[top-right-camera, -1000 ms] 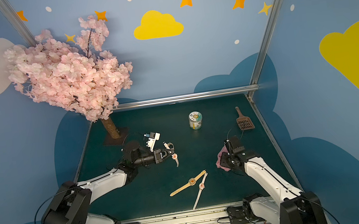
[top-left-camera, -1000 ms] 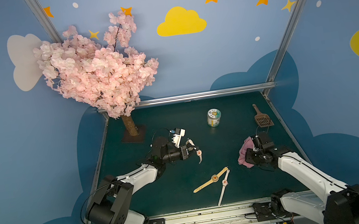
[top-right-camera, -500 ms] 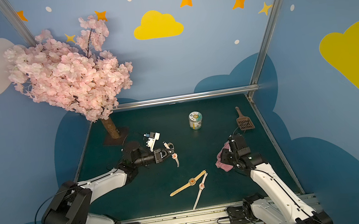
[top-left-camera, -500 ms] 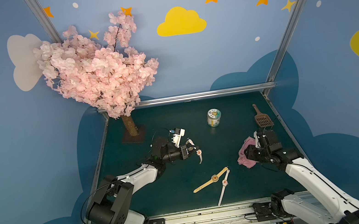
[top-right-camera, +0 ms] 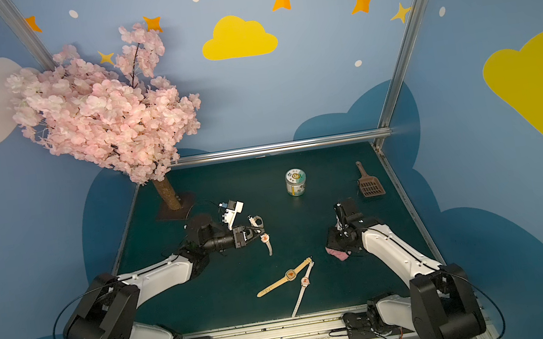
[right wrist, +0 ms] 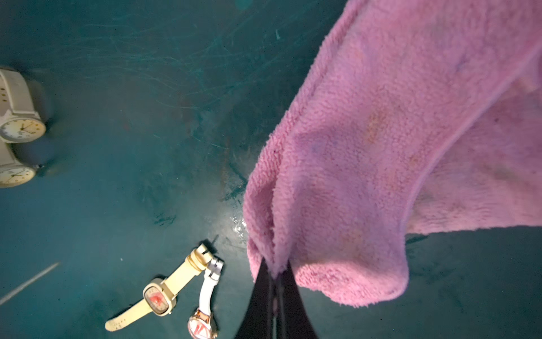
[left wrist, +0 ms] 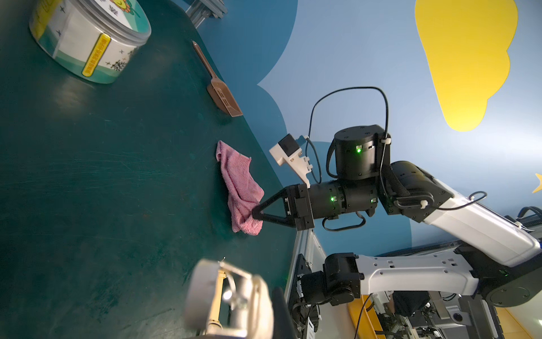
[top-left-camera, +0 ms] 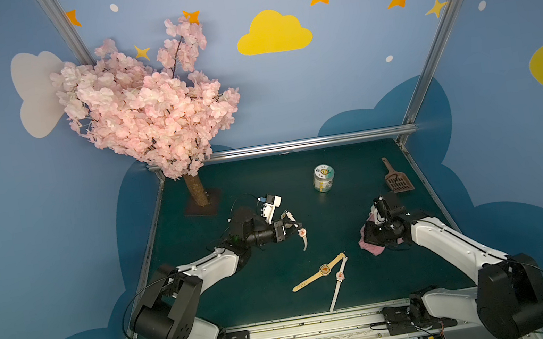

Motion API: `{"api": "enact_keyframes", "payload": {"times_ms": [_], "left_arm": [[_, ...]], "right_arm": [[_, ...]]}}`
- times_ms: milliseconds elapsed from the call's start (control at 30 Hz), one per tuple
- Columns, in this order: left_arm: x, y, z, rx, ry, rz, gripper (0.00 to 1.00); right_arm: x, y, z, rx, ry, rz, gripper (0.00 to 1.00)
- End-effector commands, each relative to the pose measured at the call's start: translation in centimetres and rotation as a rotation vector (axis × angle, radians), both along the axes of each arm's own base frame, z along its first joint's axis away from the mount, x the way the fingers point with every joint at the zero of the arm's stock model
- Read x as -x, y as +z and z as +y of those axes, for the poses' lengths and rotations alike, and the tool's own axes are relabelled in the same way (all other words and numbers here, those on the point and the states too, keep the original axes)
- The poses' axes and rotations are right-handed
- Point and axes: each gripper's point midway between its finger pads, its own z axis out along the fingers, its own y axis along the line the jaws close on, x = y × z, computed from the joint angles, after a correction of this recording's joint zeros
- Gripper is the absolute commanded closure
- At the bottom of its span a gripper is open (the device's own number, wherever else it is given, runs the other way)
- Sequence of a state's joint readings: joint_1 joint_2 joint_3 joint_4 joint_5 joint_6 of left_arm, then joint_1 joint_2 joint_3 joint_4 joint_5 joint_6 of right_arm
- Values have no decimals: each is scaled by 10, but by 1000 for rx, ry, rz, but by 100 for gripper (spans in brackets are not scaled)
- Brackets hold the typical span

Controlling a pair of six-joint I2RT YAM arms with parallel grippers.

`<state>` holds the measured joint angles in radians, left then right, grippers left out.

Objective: Wipe the watch dial
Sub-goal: Pick up the cleaning item at the center of the board, then wipe the watch.

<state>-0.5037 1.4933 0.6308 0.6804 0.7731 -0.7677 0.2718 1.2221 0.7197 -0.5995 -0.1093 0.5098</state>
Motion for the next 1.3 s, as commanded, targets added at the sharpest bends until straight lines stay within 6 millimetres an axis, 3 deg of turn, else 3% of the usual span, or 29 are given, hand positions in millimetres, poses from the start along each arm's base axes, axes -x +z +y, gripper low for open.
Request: {"api": "enact_keyframes", "payload": {"times_ms": [0, 167, 267, 433, 567, 800, 967, 1233, 1267], "left_arm": [[2, 14, -11, 32, -79, -20, 97], [3, 33, -29, 75, -191, -33, 97], [2, 48, -34, 93, -212, -75, 97], [-2, 68, -38, 114, -215, -121, 97], [-6, 78, -41, 124, -214, -138, 97], [0, 99, -48, 149, -248, -186, 97], [4, 100, -57, 152, -258, -189, 97], [9, 104, -66, 155, -247, -201, 97], [10, 105, -66, 156, -247, -204, 97]], "right_arm": [[-5, 29, -3, 17, 34, -51, 100], [-13, 88, -12, 6, -15, -242, 100], [-14, 131, -9, -24, 44, -448, 100], [-2, 198, -18, -50, 33, -764, 100], [12, 235, 4, -195, 141, -966, 100], [33, 254, 47, -427, 357, -1001, 100], [39, 263, 79, -616, 500, -970, 100], [39, 257, 111, -679, 575, -944, 100], [39, 245, 115, -680, 577, -917, 100]]}}
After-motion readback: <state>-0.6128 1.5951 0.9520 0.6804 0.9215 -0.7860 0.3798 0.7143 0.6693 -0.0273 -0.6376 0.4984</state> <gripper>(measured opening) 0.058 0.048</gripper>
